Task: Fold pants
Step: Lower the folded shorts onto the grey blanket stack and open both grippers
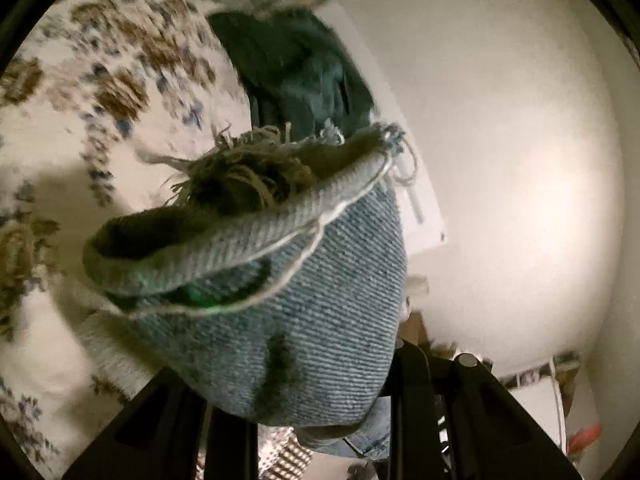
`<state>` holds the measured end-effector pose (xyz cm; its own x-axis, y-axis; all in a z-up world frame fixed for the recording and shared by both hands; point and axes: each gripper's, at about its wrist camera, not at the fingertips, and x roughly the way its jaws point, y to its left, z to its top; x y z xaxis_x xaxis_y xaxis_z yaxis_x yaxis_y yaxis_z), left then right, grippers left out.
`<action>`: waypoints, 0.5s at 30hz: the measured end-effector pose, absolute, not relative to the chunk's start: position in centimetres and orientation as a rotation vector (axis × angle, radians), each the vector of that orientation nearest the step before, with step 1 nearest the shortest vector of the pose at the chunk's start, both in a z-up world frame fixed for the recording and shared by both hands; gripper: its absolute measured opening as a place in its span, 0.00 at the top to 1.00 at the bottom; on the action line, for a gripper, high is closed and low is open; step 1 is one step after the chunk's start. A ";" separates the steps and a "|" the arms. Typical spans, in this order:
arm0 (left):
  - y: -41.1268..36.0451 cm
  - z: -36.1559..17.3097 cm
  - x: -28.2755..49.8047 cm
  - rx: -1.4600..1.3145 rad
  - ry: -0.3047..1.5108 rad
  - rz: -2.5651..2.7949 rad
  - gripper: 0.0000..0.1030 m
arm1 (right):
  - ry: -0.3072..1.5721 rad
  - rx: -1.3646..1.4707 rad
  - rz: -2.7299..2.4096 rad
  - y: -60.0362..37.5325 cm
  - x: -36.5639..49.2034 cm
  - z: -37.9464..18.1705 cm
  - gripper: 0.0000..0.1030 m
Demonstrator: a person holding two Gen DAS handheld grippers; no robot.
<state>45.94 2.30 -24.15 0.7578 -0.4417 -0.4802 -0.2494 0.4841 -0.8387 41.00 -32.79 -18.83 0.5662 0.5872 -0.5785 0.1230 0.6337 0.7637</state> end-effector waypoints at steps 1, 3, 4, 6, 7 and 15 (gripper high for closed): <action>1.5 -26.4 47.2 -1.060 0.783 -0.141 0.81 | 0.952 0.867 0.274 -33.7 41.3 -20.6 0.76; 0.6 -30.8 48.4 -1.027 0.859 -0.154 0.81 | 0.969 0.898 0.206 -35.1 41.3 -24.1 0.76; 0.1 -33.4 48.6 -1.001 0.909 -0.146 0.81 | 0.983 0.910 0.175 -35.6 40.9 -26.1 0.76; -0.2 -37.6 48.4 -0.972 0.987 -0.132 0.81 | 1.038 0.948 0.102 -36.7 39.7 -30.9 0.76; -0.4 -39.8 48.0 -0.960 1.030 -0.124 0.81 | 1.068 0.961 0.076 -37.0 38.8 -33.1 0.76; -0.9 -43.7 45.3 -0.960 1.173 -0.138 0.75 | 1.121 0.993 -0.040 -37.8 33.7 -39.5 0.76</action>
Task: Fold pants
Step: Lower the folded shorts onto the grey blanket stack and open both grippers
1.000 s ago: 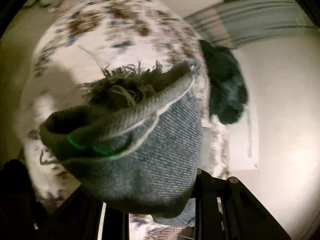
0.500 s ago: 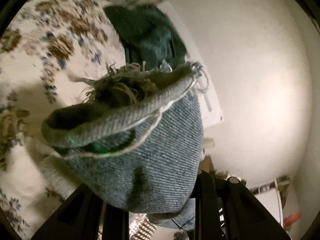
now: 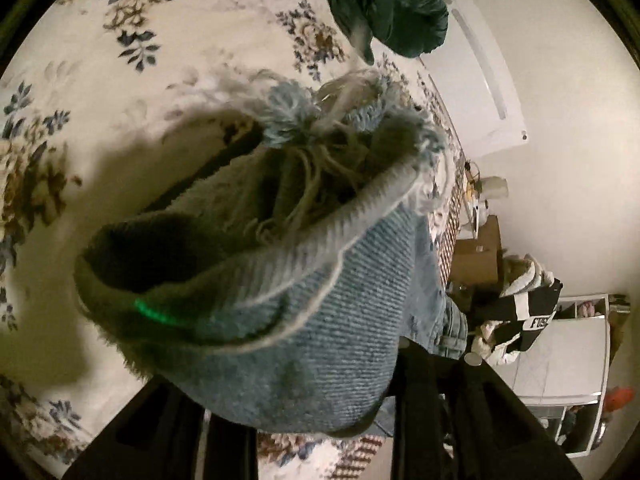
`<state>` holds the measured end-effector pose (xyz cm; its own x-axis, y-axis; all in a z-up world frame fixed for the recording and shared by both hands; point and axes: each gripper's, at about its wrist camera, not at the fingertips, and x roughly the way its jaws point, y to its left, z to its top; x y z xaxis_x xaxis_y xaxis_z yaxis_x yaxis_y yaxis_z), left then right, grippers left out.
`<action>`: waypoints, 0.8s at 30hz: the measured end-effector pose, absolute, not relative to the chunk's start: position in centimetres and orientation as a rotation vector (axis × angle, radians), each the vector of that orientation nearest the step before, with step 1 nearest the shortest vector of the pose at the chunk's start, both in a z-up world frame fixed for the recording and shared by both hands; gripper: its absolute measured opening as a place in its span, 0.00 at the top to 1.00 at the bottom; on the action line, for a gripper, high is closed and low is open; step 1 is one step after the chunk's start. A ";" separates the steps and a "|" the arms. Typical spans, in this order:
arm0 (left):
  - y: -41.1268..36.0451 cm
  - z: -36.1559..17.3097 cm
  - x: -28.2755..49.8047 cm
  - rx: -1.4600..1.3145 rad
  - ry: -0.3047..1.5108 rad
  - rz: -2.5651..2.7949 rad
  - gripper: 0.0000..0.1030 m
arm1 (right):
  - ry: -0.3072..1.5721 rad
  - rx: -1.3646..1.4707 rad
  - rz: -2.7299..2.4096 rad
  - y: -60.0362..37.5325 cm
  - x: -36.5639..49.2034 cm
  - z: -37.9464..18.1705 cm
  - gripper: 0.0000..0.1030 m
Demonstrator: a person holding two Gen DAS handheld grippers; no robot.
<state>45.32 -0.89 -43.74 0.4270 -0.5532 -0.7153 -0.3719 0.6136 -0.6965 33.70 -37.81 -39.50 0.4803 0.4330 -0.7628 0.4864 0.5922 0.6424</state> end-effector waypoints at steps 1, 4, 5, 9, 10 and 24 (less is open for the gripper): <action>-0.6 -43.8 45.1 -0.979 1.194 -0.134 0.74 | 1.123 0.979 -0.038 -37.8 33.7 -39.3 0.74; 0.4 -43.0 44.3 -1.031 1.209 -0.120 0.70 | 1.167 0.961 -0.023 -37.5 34.0 -38.8 0.69; 0.6 -42.2 44.1 -1.012 1.211 -0.106 0.69 | 1.179 0.958 -0.018 -37.4 34.0 -39.5 0.67; 1.5 -41.3 43.9 -0.924 1.220 -0.082 0.65 | 1.223 0.945 -0.018 -37.1 33.2 -38.9 0.60; 1.6 -41.3 43.9 -0.898 1.233 -0.073 0.65 | 1.223 0.928 -0.031 -37.1 32.8 -38.6 0.60; 0.9 -35.5 41.7 -0.392 1.263 -0.051 0.64 | 1.263 0.552 -0.217 -33.3 29.7 -32.6 0.46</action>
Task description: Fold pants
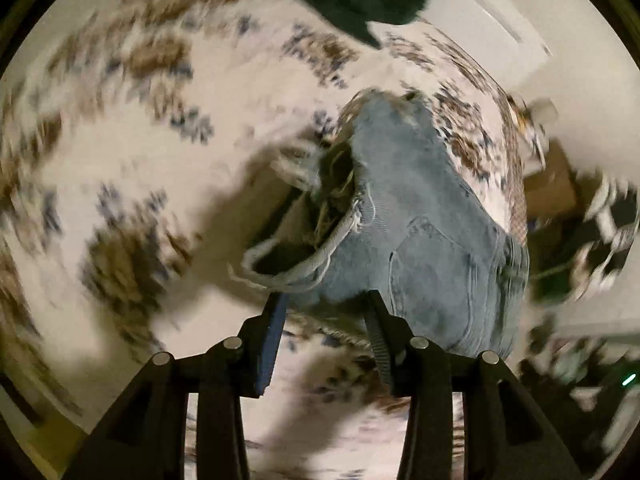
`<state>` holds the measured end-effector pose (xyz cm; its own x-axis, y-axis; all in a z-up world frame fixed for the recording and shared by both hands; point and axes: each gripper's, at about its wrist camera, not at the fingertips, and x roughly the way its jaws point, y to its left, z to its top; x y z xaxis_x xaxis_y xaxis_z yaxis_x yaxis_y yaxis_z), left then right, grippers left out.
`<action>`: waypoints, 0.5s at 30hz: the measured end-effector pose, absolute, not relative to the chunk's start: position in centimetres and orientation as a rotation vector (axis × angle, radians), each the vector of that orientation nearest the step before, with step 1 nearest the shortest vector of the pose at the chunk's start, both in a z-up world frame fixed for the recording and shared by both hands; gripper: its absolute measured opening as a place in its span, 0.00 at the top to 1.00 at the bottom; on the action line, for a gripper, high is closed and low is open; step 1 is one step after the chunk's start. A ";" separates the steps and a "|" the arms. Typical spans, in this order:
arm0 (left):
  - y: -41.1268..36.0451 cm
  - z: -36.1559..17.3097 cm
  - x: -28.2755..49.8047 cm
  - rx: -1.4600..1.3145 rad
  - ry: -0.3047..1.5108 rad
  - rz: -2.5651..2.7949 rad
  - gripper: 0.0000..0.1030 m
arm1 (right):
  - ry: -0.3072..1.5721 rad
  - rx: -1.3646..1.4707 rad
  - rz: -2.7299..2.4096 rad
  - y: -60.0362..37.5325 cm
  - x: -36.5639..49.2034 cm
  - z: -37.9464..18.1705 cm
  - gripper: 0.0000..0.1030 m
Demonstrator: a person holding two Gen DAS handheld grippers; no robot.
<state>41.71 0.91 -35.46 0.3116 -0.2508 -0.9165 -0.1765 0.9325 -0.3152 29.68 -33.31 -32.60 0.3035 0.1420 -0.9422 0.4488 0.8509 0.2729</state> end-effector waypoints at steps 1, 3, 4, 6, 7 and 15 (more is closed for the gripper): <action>0.5 -34.4 41.4 -0.345 1.242 -0.069 0.64 | 1.259 0.500 -0.237 -32.7 29.5 -31.5 0.38; -0.3 -32.8 40.9 -0.258 1.221 -0.082 0.60 | 1.238 0.388 -0.280 -31.1 29.1 -28.8 0.21; -0.6 -31.9 40.6 -0.210 1.211 -0.077 0.54 | 1.230 0.361 -0.293 -30.6 28.9 -27.8 0.08; -1.0 -29.8 39.7 -0.145 1.171 -0.084 0.32 | 1.202 0.302 -0.322 -29.3 28.2 -25.4 0.01; -1.1 -28.5 39.1 -0.120 1.144 -0.085 0.27 | 1.189 0.277 -0.334 -28.8 27.9 -24.2 0.01; -1.8 -22.0 34.4 -0.024 1.013 -0.075 0.13 | 1.060 0.135 -0.351 -24.7 23.2 -15.0 0.01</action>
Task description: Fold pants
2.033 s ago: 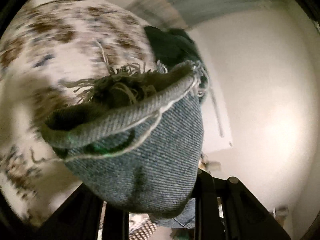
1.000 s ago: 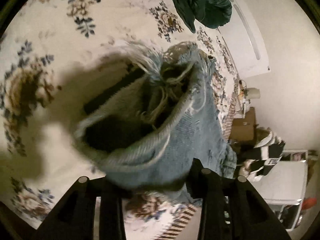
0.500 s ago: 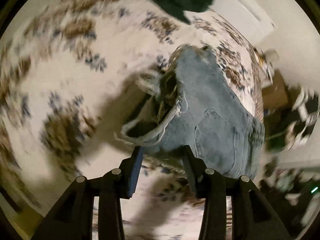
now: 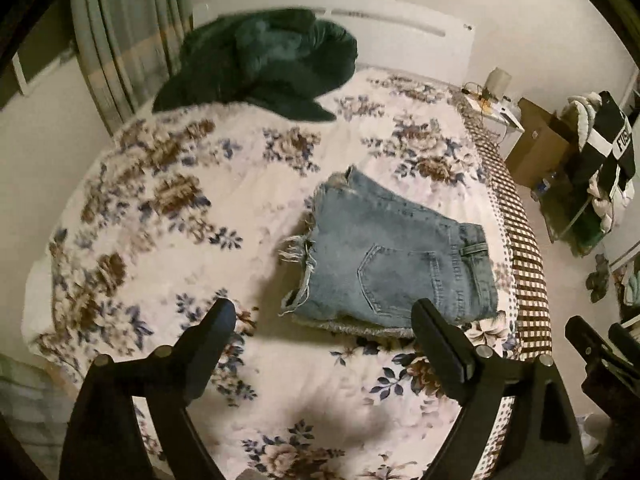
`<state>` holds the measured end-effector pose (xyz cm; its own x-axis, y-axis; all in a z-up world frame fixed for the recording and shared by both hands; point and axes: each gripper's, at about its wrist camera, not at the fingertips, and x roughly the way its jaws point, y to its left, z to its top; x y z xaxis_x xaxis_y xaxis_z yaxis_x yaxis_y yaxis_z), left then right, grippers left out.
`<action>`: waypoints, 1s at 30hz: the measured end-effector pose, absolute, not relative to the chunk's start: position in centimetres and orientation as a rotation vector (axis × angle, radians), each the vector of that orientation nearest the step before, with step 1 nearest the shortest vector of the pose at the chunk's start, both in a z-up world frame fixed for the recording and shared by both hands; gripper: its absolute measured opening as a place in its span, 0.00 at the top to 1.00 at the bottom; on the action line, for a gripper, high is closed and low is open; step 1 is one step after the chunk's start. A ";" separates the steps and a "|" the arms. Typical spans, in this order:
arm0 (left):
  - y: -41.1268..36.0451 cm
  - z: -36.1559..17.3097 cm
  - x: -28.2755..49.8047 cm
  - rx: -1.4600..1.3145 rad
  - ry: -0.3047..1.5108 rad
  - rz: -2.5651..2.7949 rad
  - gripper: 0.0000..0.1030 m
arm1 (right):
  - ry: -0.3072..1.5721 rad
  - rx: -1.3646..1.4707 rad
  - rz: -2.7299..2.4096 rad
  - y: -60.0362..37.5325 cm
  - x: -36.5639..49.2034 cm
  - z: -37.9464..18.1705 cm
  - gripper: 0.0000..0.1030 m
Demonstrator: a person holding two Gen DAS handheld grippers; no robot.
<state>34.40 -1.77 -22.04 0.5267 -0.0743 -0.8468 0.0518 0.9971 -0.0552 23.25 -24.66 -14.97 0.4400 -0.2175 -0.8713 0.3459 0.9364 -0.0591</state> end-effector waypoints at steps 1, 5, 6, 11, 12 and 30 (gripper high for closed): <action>-1.8 -21.3 33.6 -0.021 1.000 -0.071 0.13 | 1.049 0.128 -0.348 -24.2 22.6 -14.1 0.01; -1.7 -18.1 30.1 -0.005 0.937 -0.050 0.13 | 1.001 0.115 -0.321 -23.3 19.4 -10.6 0.01; -1.7 -17.4 29.2 -0.004 0.924 -0.048 0.13 | 0.990 0.113 -0.312 -23.1 18.2 -9.5 0.01; -1.4 -13.9 24.3 0.006 0.863 -0.032 0.13 | 0.922 0.112 -0.288 -22.1 12.9 -4.9 0.01; -1.3 -13.2 23.3 0.007 0.852 -0.029 0.13 | 0.909 0.108 -0.282 -21.7 11.6 -3.9 0.01; 0.5 -5.8 12.6 0.019 0.738 -0.050 0.13 | 0.747 0.055 -0.218 -16.6 -4.3 9.3 0.01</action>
